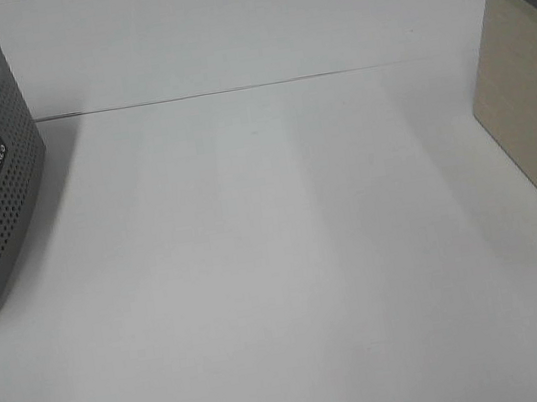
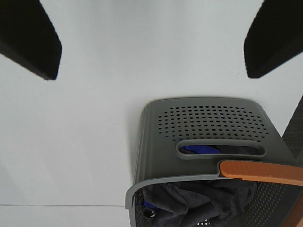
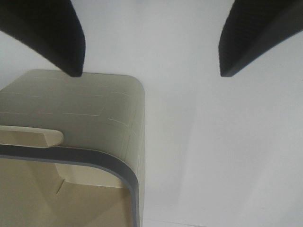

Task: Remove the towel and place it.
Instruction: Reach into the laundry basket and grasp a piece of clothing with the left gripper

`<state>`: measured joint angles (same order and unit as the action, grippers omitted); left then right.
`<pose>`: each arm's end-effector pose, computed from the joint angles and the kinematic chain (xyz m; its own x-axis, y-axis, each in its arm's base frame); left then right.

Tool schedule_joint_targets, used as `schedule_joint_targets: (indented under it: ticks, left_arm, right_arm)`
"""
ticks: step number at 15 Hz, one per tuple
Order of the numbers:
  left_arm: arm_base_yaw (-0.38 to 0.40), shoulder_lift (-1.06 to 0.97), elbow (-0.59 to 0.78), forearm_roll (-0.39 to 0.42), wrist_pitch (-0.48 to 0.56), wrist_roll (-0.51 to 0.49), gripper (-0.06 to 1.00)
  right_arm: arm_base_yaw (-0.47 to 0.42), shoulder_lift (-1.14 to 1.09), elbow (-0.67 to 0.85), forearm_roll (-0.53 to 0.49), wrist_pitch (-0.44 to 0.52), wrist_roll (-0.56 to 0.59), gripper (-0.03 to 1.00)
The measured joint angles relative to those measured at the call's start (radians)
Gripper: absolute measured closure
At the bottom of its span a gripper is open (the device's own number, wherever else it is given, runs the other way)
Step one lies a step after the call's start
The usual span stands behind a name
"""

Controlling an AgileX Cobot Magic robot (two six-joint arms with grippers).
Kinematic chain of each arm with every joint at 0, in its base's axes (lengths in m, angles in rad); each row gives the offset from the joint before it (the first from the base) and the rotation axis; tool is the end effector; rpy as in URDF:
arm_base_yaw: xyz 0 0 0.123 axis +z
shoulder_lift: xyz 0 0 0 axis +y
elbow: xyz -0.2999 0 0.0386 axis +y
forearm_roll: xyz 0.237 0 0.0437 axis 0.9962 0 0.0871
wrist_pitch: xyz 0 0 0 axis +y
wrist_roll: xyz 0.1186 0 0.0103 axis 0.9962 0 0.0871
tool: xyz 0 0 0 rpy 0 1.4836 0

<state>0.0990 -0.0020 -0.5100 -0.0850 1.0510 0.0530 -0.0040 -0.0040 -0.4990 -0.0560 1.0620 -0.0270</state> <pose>-0.0070 -0.0095 0.2635 -0.4334 -0.0323 -0.9006 -0.0279 0.9994 -0.0224 -0.0076 -0.0058 0.2589 -0.4558 -0.0524 -0.8885 0.0228 0.9972 -0.0705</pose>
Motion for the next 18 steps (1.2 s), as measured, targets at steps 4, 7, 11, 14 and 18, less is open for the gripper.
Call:
schedule_joint_targets:
  ticks: [4,7,11,14,18]
  left_arm:
    - [0.000,0.114,-0.024,-0.009,0.026,0.051,-0.05]
    - [0.000,0.440,-0.221,-0.009,0.104,0.376,-0.05]
    - [0.000,0.897,-0.619,0.004,0.159,0.769,-0.05]
    - [0.000,1.247,-0.928,0.122,0.159,0.966,-0.05]
    - [0.000,1.499,-1.026,0.318,0.147,1.038,-0.05]
  right_arm:
    - [0.000,0.000,0.000,0.000,0.000,0.000,0.21]
    - [0.000,0.000,0.000,0.000,0.000,0.000,0.21]
    - [0.000,0.000,0.000,0.000,0.000,0.000,0.21]
    - [0.000,0.000,0.000,0.000,0.000,0.000,0.21]
    - [0.000,0.000,0.000,0.000,0.000,0.000,0.21]
